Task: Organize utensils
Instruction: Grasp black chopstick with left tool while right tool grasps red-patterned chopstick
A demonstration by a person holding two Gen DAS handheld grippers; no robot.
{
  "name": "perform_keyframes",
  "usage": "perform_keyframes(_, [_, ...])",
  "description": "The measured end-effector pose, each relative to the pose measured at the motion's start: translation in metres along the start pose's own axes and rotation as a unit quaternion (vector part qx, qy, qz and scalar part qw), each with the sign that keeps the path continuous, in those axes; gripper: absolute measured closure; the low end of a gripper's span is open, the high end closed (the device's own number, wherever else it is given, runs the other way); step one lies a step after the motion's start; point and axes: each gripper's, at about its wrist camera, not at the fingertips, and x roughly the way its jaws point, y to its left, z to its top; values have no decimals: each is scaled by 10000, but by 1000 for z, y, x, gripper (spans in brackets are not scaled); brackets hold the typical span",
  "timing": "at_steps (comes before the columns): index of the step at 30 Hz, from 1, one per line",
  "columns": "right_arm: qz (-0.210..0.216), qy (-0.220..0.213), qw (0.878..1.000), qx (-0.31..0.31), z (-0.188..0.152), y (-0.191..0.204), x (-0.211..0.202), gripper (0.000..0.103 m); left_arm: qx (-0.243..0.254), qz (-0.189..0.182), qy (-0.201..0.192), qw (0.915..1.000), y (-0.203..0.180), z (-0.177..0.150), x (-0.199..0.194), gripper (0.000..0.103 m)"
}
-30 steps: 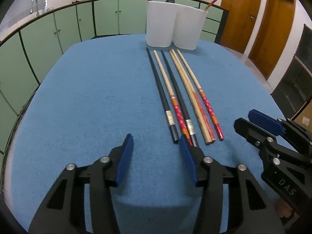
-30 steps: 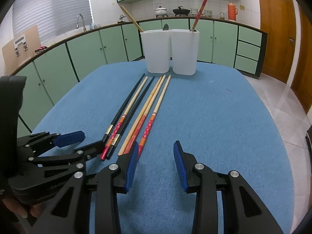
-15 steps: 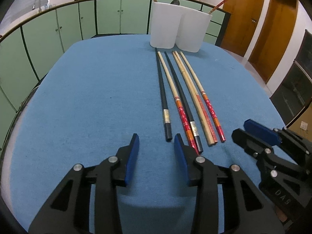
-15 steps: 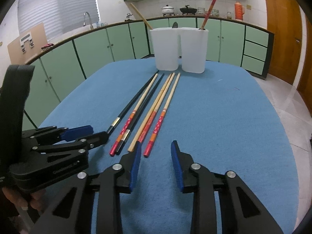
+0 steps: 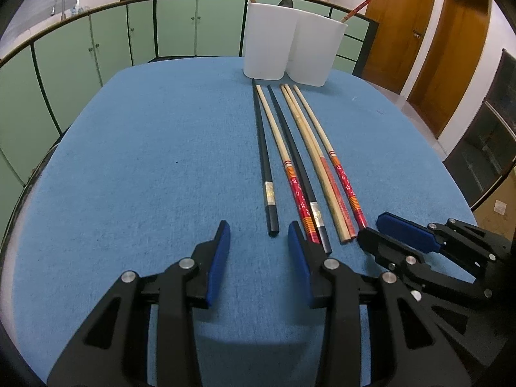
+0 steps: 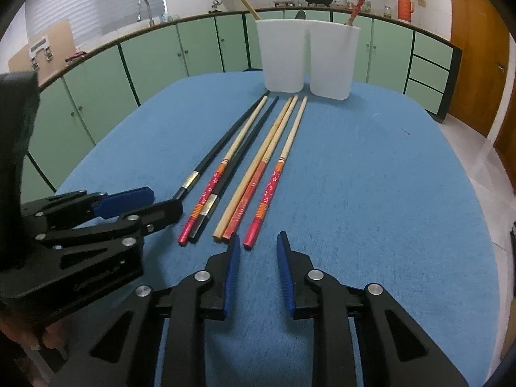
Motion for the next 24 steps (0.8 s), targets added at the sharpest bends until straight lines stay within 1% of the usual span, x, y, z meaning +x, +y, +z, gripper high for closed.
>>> perform_keyframes(2, [-96, 15, 10000, 3, 1, 0, 1, 88, 11, -1, 4, 10000, 0, 0, 0, 66])
perform_keyframes(3, [-129, 17, 9999, 29, 1, -2, 1, 93, 19, -7, 6, 10000, 0, 1, 0, 66])
perform_keyframes(4, [-138, 21, 9999, 70, 1, -4, 0, 96, 23, -12, 10, 10000, 0, 1, 0, 66])
perform_keyframes(11, [-5, -4, 9995, 303, -2, -17, -2, 96, 88, 21, 12, 10000, -5, 2, 2, 65])
perform_keyframes(19, [-156, 21, 9997, 194, -1, -12, 0, 96, -13, -52, 2, 10000, -4, 2, 5, 67])
perform_keyframes(21, [-138, 20, 9997, 217, -1, -12, 0, 96, -33, -75, 3, 10000, -4, 2, 5, 77])
perform_keyframes(22, [-145, 17, 9996, 231, -1, -13, 0, 97, -65, -96, 4, 9999, -4, 2, 6, 80])
perform_keyframes(24, [-130, 9, 9996, 268, -1, -13, 0, 97, -112, -102, 5, 9999, -3, 3, 5, 95])
